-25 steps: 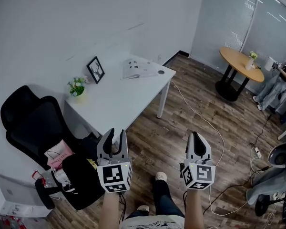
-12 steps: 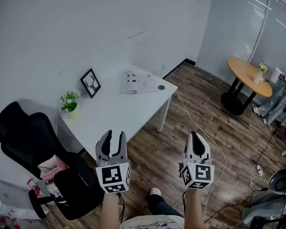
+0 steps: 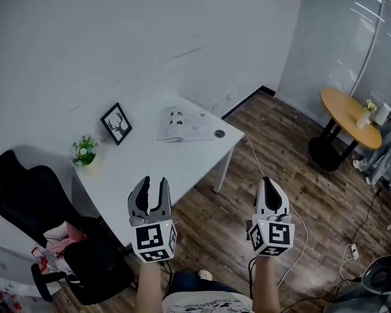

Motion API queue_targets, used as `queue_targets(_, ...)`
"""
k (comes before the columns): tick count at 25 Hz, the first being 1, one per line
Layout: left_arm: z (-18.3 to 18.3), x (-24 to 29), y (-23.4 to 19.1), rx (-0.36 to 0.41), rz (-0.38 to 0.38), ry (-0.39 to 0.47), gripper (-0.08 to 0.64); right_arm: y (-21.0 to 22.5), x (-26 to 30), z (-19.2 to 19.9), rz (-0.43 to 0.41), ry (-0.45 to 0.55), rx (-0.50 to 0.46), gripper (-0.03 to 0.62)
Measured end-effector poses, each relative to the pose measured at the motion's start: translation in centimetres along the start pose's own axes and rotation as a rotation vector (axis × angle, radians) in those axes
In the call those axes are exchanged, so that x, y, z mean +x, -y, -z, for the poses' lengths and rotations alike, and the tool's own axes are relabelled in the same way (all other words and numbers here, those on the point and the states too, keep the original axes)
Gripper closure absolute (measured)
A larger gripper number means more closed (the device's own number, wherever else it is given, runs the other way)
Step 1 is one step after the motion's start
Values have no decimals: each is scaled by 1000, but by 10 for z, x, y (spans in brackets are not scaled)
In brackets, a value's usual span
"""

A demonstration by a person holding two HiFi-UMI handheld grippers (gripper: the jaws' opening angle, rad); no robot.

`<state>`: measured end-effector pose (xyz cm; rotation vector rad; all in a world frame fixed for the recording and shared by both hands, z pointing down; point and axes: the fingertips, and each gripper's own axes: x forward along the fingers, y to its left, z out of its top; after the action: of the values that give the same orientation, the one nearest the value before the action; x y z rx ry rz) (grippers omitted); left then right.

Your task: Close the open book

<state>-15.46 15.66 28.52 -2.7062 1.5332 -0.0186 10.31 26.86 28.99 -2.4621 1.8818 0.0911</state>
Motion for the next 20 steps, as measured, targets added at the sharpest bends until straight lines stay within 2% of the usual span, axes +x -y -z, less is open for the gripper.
queue_targets(11, 27, 75, -6, -8, -23, -45, 419, 18, 71, 31, -12, -40, 4, 561)
queue_targets(20, 44, 177, -12, -17, 0, -66, 419, 40, 172, 49, 7, -54, 14, 561)
